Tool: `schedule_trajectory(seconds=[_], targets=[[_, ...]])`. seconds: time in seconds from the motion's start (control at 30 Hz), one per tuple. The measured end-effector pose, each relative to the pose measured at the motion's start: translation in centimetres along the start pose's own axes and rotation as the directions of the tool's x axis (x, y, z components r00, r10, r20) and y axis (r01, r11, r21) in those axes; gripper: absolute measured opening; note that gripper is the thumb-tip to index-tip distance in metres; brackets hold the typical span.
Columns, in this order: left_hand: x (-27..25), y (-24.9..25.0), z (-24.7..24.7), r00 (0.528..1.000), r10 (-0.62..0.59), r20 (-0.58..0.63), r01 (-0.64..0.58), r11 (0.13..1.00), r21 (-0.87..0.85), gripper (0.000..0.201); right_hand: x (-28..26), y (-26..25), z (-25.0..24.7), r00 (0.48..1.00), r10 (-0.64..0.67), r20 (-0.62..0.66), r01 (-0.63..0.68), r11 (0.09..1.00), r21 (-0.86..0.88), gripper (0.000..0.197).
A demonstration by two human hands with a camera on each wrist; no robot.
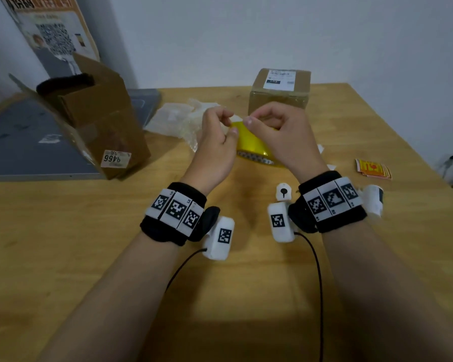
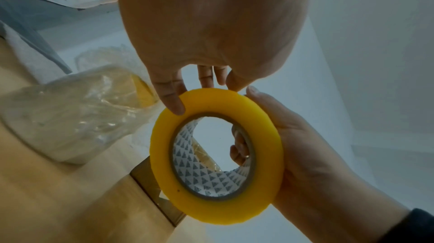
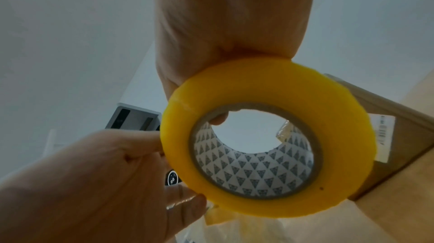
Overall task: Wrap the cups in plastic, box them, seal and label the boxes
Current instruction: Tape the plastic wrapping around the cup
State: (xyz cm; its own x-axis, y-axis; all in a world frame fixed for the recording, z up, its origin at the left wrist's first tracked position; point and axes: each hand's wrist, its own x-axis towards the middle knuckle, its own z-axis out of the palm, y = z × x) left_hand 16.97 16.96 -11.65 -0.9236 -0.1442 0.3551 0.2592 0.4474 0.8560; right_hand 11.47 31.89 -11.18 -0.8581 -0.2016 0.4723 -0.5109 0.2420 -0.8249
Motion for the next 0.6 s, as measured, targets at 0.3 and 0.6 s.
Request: schedule_trajectory(seconds=[0.3,0.6], targets=[[1.3,-0.6,0.9,0.994,-0.029,-0.102,0.023,0.998,-0.055,0.025,1.0,0.4,0.3,1.0,-0.017,-0.009,0.017,0.999,-0.047,0.012],[1.4,1.6,-1.8,0.947,-0.322,-0.02,0.304,0.912,-0.274,0.044,0.9,-1.4,0.8,0.988,0.028,-0.154,0.019,0.955,0.295,0.009]])
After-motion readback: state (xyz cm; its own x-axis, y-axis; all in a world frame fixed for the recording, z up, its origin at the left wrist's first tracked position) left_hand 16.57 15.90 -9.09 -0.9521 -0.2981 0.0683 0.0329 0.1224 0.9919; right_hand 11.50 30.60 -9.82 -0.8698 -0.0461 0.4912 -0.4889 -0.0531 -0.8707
